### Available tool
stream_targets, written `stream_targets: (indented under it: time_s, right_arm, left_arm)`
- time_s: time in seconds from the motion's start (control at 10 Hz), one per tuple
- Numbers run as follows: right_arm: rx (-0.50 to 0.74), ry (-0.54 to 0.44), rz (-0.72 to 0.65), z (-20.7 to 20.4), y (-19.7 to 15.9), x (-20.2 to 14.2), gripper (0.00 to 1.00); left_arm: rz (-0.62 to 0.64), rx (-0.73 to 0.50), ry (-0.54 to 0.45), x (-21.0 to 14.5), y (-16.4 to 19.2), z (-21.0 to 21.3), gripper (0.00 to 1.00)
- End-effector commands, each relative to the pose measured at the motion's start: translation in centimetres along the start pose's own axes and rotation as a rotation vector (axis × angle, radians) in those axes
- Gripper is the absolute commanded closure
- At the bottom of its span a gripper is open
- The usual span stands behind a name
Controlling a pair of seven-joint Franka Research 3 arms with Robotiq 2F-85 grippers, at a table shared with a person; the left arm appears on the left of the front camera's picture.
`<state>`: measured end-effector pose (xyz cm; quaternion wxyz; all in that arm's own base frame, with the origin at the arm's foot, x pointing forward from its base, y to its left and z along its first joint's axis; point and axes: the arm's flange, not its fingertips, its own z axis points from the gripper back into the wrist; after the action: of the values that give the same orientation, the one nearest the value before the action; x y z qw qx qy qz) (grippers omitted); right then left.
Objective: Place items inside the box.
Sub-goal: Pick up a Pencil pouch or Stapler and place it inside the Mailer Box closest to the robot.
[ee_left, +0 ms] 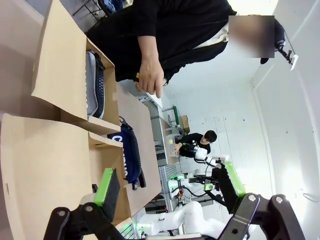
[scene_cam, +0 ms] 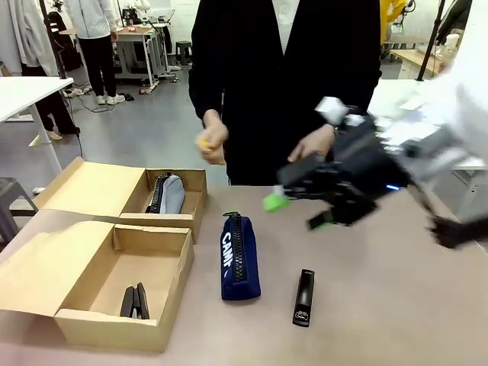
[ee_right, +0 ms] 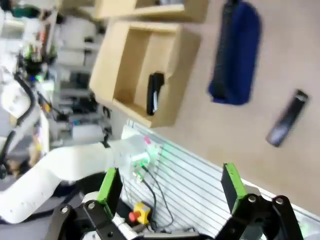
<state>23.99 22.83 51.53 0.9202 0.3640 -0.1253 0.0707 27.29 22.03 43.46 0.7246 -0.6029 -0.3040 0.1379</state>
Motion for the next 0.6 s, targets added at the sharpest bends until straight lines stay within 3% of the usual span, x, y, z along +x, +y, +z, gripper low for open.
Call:
stream_targets:
  time_s: [0.0, 0.3, 0.5]
  right_arm:
    - [0.02, -0.085, -0.084, 4.1, -5.2, -3.5, 0.0]
    - [0.278, -0.158, -0.234, 10.2, -17.8, -8.0, 0.0]
    - [0.314, -0.159, -0.34, 10.5, -24.2, -10.6, 0.0]
  left_arm:
    - [-0.016, -0.018, -0.008, 0.0, -0.2, -0.1, 0.0]
    - [-0.016, -0.018, -0.008, 0.0, -0.2, -0.1, 0.0]
    - [-0.016, -0.018, -0.008, 0.0, -0.2, -0.1, 0.0]
